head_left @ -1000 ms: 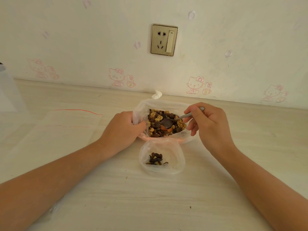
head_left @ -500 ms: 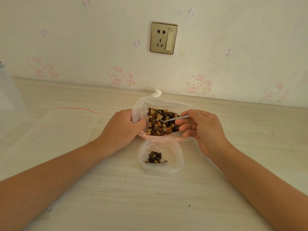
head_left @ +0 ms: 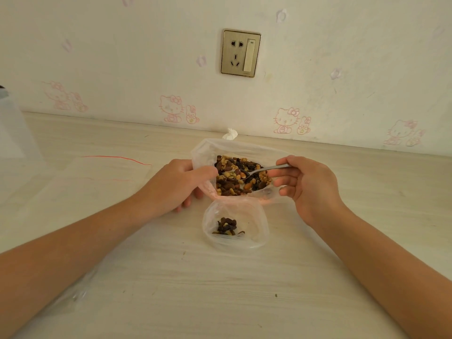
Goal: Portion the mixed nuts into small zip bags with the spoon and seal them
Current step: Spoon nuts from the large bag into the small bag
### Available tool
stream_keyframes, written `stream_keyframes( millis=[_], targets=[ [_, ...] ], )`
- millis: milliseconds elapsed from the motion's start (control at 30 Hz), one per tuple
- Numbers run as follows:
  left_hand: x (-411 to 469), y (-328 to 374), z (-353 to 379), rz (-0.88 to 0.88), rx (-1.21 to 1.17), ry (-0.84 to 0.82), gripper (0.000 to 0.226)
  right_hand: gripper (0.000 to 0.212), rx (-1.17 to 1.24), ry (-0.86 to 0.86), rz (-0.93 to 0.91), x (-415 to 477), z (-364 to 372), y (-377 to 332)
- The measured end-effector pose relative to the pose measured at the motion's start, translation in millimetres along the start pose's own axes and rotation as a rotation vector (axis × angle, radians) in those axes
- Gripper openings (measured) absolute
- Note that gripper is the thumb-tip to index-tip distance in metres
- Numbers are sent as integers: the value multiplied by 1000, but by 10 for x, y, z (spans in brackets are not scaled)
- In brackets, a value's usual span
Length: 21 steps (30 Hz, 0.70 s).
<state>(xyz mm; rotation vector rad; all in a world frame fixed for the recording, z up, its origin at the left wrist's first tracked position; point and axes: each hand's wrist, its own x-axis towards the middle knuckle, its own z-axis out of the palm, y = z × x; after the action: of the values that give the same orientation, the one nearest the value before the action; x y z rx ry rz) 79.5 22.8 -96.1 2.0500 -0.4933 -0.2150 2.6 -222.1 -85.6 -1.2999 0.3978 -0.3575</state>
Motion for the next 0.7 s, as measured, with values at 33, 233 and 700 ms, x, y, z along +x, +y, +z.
stream_keyframes(
  millis=[33,233,700],
  targets=[
    [-53,8,-18,-18,-3,-19,40,24,8,-7,-4,-16,-9,-12],
    [-543,-57,73,123,134,30,64,30,34,-79,-29,-136,12,-64],
    [-691,5,236,129,99,13,30,36,-194,-345,-532,-362,28,-32]
  ],
)
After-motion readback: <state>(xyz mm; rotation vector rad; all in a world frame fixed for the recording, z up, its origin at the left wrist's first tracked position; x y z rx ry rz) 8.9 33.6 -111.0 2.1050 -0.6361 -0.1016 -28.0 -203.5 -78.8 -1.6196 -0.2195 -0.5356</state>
